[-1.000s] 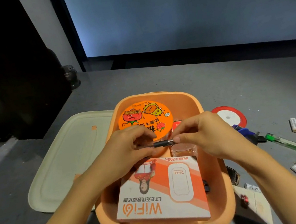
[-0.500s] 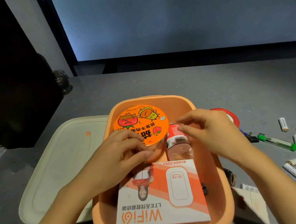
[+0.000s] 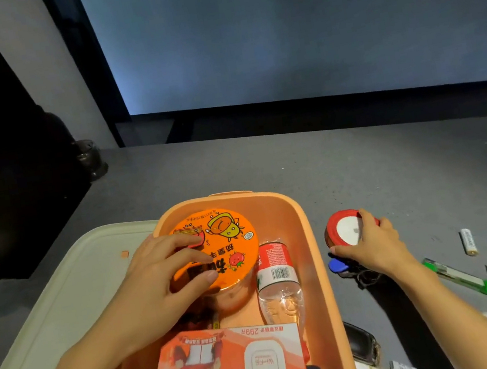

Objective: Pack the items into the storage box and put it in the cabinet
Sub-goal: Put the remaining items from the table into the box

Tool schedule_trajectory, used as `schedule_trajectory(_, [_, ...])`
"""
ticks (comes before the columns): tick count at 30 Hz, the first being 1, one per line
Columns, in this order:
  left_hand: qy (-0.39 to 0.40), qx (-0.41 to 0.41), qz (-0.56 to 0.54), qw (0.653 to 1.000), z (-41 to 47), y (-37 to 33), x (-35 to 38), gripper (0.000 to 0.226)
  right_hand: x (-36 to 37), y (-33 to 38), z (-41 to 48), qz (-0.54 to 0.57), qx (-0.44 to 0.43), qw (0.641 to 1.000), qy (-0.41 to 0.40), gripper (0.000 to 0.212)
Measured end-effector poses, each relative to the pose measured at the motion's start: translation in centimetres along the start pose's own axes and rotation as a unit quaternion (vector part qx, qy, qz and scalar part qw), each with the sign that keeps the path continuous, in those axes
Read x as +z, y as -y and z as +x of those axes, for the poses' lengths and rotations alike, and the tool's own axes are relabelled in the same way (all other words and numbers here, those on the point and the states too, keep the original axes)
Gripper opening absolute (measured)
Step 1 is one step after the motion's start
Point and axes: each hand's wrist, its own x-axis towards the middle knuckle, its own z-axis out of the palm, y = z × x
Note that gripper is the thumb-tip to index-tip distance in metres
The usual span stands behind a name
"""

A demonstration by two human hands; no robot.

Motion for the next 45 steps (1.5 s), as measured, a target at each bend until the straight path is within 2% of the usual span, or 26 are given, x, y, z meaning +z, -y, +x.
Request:
schedule_trajectory(3, [-0.004,-0.014,0.011,1.000,-0.1,-0.2,0.0,0.034,-0.1,0.9,0.4,-0.016,-0.011,0.999,-0.046,0.096])
schedule_trajectory(6, [-0.010,-0.008,-0.010,1.000,0.1,-0.4,0.0,0.031,-1.9,2.7,-0.2,0.056,-0.053,0.994,-0.081,0.092])
schedule_trajectory(9, [-0.023,-0.003,-0.027,0.999,0.0,-0.4,-0.1,0.034,-4.8,6.3,-2.0,0.098,-0.136,0.977,-0.134,0.086])
schedule_trajectory(11, [-0.032,-0.007,-0.035,0.999,-0.1,-0.4,-0.2,0.036,-6.5,9.0,-4.4,0.108,-0.197,0.964,-0.139,0.081])
schedule_trajectory(13, [-0.043,-0.016,-0.042,0.998,-0.3,-0.4,-0.3,0.034,-7.3,11.2,-7.4,0.109,-0.242,0.960,-0.090,0.075])
schedule_trajectory(18, [-0.057,-0.028,-0.064,0.996,-1.8,-0.4,-0.4,0.030,-6.0,13.7,-13.7,0.104,-0.264,0.948,0.145,0.058])
schedule_trajectory(20, [-0.060,-0.026,-0.068,0.996,-2.3,-0.4,-0.3,0.033,-4.9,13.9,-14.7,0.062,-0.250,0.949,0.185,0.058])
schedule_trajectory(22, [-0.058,-0.023,-0.064,0.996,-2.7,-0.5,-0.4,0.035,-4.1,14.1,-15.2,0.023,-0.245,0.950,0.190,0.066])
schedule_trajectory(27, [-0.052,-0.026,-0.070,0.996,-3.3,-0.7,-0.6,0.031,-2.4,14.1,-15.9,-0.058,-0.260,0.950,0.166,0.084])
schedule_trajectory(32, [-0.044,-0.019,-0.066,0.997,-3.5,-1.0,-0.5,0.035,-0.6,13.4,-16.0,-0.058,-0.249,0.957,0.135,0.073])
schedule_trajectory(37, [-0.033,-0.003,-0.043,0.999,-3.6,-1.4,-0.6,0.033,-0.2,12.4,-15.9,-0.026,-0.268,0.961,0.067,0.051])
schedule_trajectory(45, [-0.006,0.071,-0.013,0.997,-2.4,-6.8,0.5,0.042,-3.1,7.8,-14.5,0.065,-0.351,0.931,-0.074,0.048])
